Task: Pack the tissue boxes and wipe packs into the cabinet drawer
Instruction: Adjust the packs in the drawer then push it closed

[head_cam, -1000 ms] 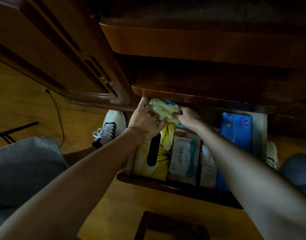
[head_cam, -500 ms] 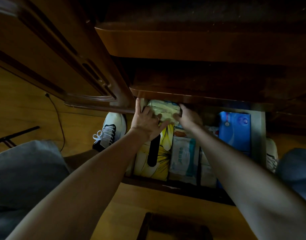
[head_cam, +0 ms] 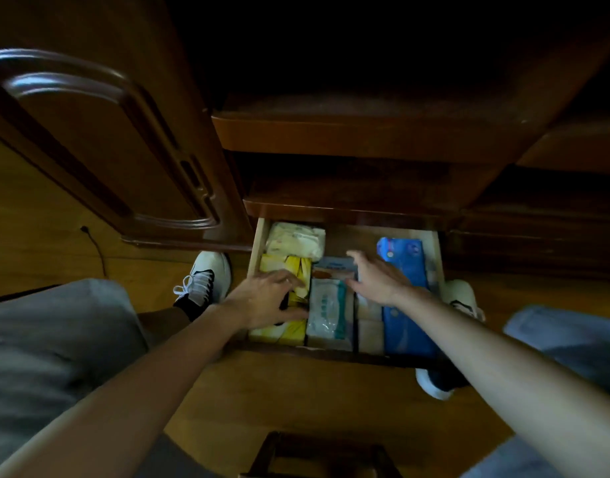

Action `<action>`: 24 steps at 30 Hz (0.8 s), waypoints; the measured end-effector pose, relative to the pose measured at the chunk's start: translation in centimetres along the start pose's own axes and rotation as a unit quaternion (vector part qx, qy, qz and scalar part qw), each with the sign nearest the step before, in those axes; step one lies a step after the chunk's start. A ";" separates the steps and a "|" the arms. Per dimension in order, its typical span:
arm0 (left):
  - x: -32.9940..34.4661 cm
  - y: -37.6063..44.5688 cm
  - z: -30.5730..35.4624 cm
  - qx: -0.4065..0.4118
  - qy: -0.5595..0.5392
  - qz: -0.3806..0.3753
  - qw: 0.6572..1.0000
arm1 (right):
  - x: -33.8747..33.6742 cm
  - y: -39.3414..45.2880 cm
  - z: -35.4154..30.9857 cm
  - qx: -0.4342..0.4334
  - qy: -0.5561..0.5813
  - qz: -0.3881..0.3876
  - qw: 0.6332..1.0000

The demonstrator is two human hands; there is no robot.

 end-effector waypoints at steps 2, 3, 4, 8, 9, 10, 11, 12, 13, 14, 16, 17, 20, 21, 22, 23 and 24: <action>0.6 -2.1 1.9 0.023 0.000 -0.040 0.999 | -0.5 -3.9 0.1 -0.029 -0.018 -0.038 0.999; 0.9 -2.9 2.7 0.037 0.009 -0.060 0.997 | -0.6 -5.9 0.3 -0.040 -0.037 -0.062 0.997; 1.3 -3.5 3.4 0.047 0.021 -0.080 0.995 | -0.4 -7.7 0.7 -0.048 -0.062 -0.085 0.993; 2.3 -4.1 4.5 0.030 0.040 -0.107 0.993 | 1.9 -13.3 3.8 -0.047 -0.174 -0.127 0.975; 2.5 -4.1 4.5 0.025 0.048 -0.104 0.993 | 2.7 -14.3 4.6 -0.045 -0.198 -0.122 0.971; 2.8 -4.0 4.5 0.023 0.057 -0.100 0.993 | 3.5 -15.0 5.3 -0.044 -0.211 -0.110 0.970; 3.0 -3.9 4.5 0.022 0.066 -0.094 0.993 | 3.9 -15.4 5.7 -0.042 -0.212 -0.094 0.972; 3.2 -3.9 4.4 0.020 0.077 -0.093 0.993 | 4.1 -15.5 6.0 -0.039 -0.211 -0.082 0.973; 3.4 -3.8 4.4 0.019 0.087 -0.094 0.992 | 4.1 -15.4 6.1 -0.038 -0.216 -0.079 0.972; 3.6 -3.7 4.4 0.018 0.095 -0.096 0.991 | 4.1 -15.2 6.2 -0.040 -0.227 -0.081 0.970; 3.8 -3.6 4.3 0.014 0.105 -0.091 0.990 | 3.9 -14.8 6.2 -0.050 -0.247 -0.077 0.965; 3.8 -3.5 4.2 0.012 0.107 -0.084 0.991 | 3.8 -14.7 6.2 -0.052 -0.252 -0.068 0.964; 3.2 -2.9 4.0 0.008 0.111 -0.047 0.993 | 2.7 -14.2 6.6 -0.047 -0.262 -0.025 0.963; 2.8 -2.6 3.7 0.004 0.113 -0.031 0.993 | 2.1 -13.9 6.8 -0.044 -0.254 -0.007 0.966; 2.2 -2.3 3.4 -0.002 0.116 -0.014 0.993 | 1.5 -13.5 6.9 -0.040 -0.240 0.013 0.970; 1.7 -2.0 3.0 -0.009 0.122 -0.001 0.992 | 0.9 -13.1 7.0 -0.037 -0.227 0.030 0.973; 1.4 -1.7 2.5 -0.016 0.131 0.007 0.991 | 0.6 -12.6 6.9 -0.036 -0.222 0.039 0.974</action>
Point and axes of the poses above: each hand's wrist, its own y-axis towards the middle knuckle, its own x-axis out of the palm, z = x × y, the point moved 3 cm from there along y, towards the middle knuckle
